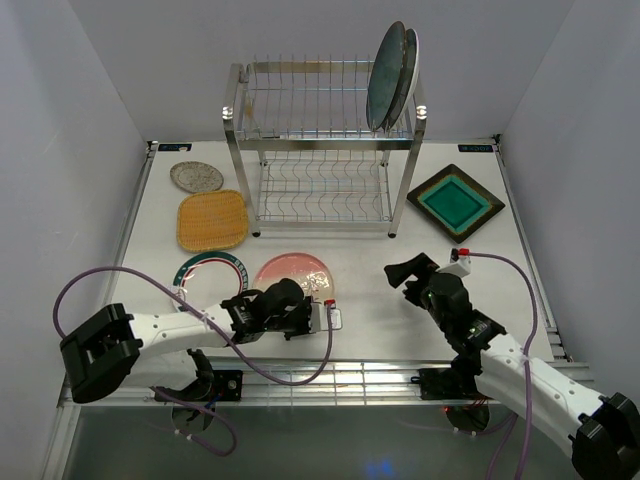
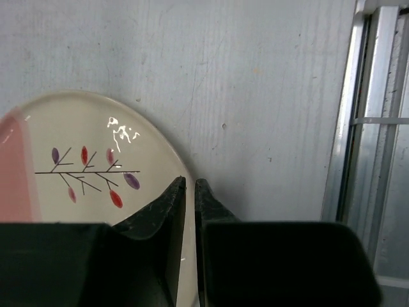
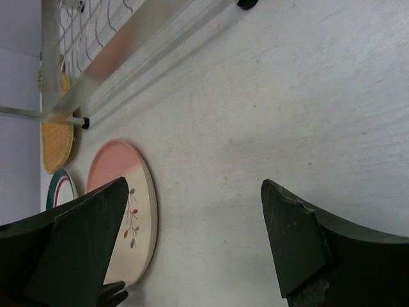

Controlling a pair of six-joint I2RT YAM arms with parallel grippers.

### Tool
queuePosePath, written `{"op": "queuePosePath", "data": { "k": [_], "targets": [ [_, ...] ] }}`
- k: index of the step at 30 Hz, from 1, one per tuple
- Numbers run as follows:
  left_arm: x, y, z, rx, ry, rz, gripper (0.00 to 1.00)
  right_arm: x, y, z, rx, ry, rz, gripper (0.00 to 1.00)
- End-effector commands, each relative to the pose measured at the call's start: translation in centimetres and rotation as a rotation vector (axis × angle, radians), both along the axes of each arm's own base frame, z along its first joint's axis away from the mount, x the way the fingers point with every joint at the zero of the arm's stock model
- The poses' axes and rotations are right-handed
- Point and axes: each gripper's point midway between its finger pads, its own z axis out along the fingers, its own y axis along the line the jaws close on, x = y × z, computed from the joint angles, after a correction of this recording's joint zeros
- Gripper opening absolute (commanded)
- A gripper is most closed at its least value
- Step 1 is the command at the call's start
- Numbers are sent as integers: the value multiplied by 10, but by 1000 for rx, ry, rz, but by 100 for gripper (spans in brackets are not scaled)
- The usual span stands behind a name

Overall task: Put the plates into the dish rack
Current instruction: Pick up the plate at the center of the board.

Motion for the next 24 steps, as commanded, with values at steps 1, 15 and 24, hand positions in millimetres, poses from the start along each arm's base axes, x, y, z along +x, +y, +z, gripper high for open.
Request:
{"op": "queuePosePath", "data": {
  "k": [1,15,24],
  "targets": [
    [-9,-10,28,-103,-3,-39,0,-2,37,17,109,-13,147,90],
    [-1,-5,22,-60,-17,10,20,-5,80,-1,184,124,269,93],
    [11,1,2,39,-19,80,45,-6,91,-4,185,169,278,94]
  ]
}}
